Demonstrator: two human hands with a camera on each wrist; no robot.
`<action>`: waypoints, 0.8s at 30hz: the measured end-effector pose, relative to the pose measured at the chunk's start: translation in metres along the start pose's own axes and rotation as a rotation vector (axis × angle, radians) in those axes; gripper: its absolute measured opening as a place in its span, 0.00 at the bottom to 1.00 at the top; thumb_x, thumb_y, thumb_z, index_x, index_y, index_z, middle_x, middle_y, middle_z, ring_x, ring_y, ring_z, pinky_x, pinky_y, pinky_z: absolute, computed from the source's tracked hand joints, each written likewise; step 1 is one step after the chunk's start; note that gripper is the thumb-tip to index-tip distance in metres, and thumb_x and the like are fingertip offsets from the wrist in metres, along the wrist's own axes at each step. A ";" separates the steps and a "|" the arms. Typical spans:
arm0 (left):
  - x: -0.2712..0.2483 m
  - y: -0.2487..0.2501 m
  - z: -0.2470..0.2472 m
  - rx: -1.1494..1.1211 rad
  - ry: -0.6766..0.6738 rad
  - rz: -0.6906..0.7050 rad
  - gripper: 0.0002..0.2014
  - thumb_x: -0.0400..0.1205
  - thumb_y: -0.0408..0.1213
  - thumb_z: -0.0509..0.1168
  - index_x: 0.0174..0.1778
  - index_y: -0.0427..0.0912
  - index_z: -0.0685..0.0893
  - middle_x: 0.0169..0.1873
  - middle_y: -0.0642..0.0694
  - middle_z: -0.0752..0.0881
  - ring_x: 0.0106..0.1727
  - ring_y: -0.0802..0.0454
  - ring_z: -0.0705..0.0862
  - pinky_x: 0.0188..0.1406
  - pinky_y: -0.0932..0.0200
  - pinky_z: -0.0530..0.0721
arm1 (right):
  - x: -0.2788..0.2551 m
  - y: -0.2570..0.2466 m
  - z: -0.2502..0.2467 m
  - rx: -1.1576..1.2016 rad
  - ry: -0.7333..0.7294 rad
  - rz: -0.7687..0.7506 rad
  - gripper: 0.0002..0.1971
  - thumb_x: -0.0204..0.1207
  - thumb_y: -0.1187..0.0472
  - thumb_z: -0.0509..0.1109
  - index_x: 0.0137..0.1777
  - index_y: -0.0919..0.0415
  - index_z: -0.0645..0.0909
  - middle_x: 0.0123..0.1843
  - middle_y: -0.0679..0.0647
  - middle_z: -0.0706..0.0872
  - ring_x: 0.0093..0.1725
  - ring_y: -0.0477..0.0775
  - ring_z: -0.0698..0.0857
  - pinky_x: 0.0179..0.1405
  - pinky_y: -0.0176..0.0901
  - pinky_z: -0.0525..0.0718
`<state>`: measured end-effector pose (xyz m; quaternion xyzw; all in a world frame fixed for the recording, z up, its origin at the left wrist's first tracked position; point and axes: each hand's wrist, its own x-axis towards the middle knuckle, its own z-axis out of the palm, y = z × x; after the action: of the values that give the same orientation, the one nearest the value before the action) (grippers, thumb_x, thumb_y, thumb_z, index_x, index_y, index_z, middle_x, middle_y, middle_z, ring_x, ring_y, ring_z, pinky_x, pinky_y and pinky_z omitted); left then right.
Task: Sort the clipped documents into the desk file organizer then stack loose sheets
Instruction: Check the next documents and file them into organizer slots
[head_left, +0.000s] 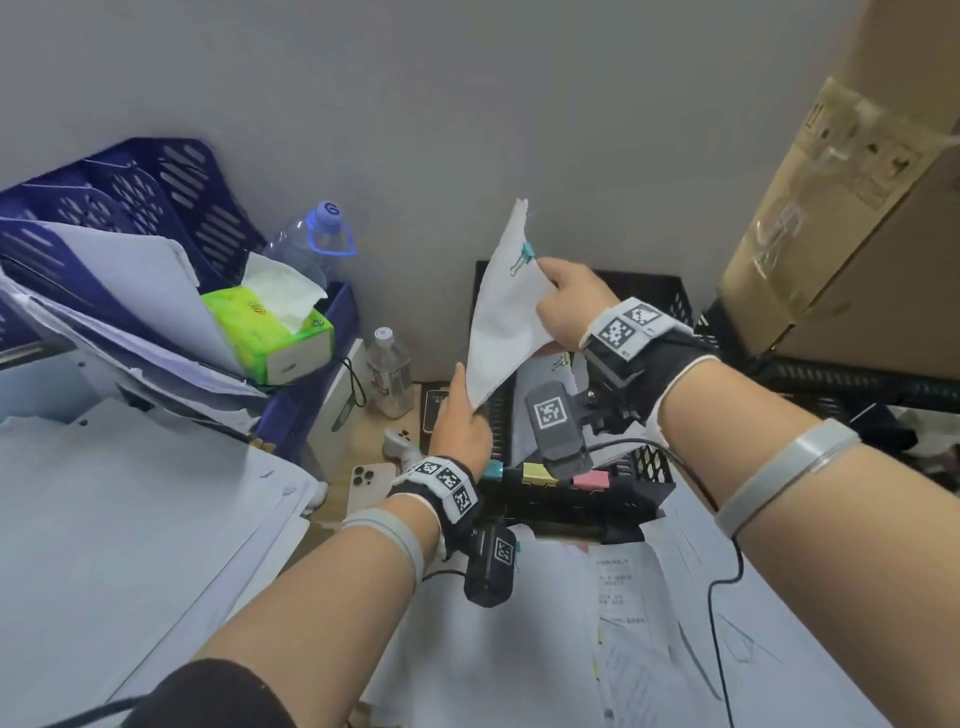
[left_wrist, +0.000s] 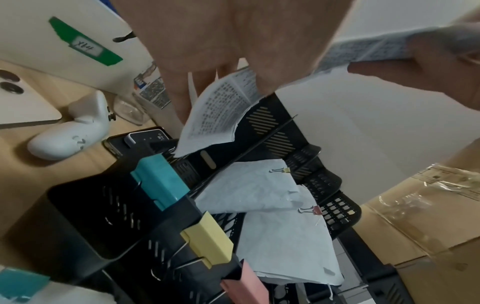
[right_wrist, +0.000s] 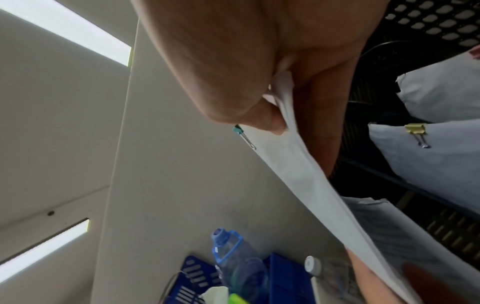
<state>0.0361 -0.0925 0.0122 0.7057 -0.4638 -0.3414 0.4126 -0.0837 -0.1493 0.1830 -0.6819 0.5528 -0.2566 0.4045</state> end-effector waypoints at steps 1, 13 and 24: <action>0.004 -0.003 0.002 0.010 -0.021 -0.025 0.34 0.89 0.34 0.56 0.90 0.56 0.51 0.81 0.40 0.72 0.74 0.41 0.79 0.72 0.52 0.75 | 0.003 0.005 0.001 -0.039 0.018 -0.013 0.30 0.69 0.72 0.50 0.67 0.51 0.80 0.60 0.56 0.87 0.55 0.65 0.87 0.45 0.61 0.91; -0.017 -0.069 -0.004 0.011 -0.017 -0.297 0.05 0.83 0.36 0.69 0.54 0.45 0.83 0.42 0.45 0.87 0.44 0.46 0.87 0.54 0.47 0.89 | 0.003 0.058 0.052 0.101 -0.187 0.164 0.16 0.82 0.55 0.66 0.67 0.59 0.77 0.53 0.59 0.84 0.48 0.54 0.87 0.48 0.56 0.91; -0.099 -0.163 -0.010 0.294 -0.269 -0.620 0.21 0.73 0.46 0.75 0.55 0.47 0.75 0.53 0.38 0.88 0.57 0.35 0.90 0.55 0.46 0.88 | -0.089 0.210 0.102 -0.181 -0.445 0.721 0.15 0.77 0.60 0.64 0.59 0.68 0.82 0.53 0.63 0.88 0.52 0.65 0.89 0.53 0.58 0.89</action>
<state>0.0726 0.0399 -0.1206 0.8134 -0.3220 -0.4697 0.1188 -0.1401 -0.0493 -0.0387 -0.5165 0.6752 0.1036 0.5163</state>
